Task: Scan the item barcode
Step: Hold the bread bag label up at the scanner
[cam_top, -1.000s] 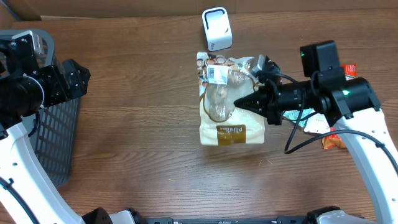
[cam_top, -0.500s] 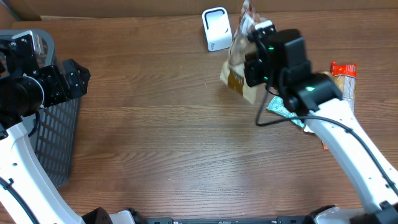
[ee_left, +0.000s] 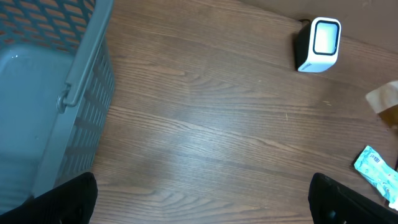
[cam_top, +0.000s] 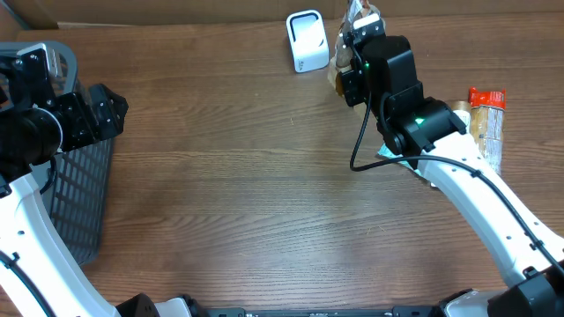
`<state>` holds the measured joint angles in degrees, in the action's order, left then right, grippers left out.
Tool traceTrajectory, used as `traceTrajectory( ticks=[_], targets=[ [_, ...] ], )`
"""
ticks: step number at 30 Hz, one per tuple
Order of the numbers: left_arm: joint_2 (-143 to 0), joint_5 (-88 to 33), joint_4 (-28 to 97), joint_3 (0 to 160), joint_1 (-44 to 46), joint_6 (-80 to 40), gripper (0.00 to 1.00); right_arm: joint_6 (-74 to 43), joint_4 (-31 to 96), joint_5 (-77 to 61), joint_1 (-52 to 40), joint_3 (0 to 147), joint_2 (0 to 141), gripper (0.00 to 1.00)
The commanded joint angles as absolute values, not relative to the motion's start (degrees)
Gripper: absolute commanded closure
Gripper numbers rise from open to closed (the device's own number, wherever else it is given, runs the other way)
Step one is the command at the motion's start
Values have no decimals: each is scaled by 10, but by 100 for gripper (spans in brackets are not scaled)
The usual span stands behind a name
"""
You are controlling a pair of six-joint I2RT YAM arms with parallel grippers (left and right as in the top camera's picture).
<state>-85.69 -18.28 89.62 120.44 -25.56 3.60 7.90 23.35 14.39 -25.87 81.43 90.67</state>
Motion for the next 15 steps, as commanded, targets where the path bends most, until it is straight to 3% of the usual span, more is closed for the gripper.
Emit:
traceTrajectory(
  ticks=[1, 6, 15],
  targets=[
    [-860, -189, 896, 1205, -257, 47, 0, 142, 224, 164, -258, 886, 905, 97],
    [-860, -189, 896, 1205, -257, 47, 0, 248, 214, 222, -260, 941, 936, 97],
    [-860, -189, 895, 1205, -257, 47, 1, 488, 65, 332, -262, 942, 1068, 96]
  ],
)
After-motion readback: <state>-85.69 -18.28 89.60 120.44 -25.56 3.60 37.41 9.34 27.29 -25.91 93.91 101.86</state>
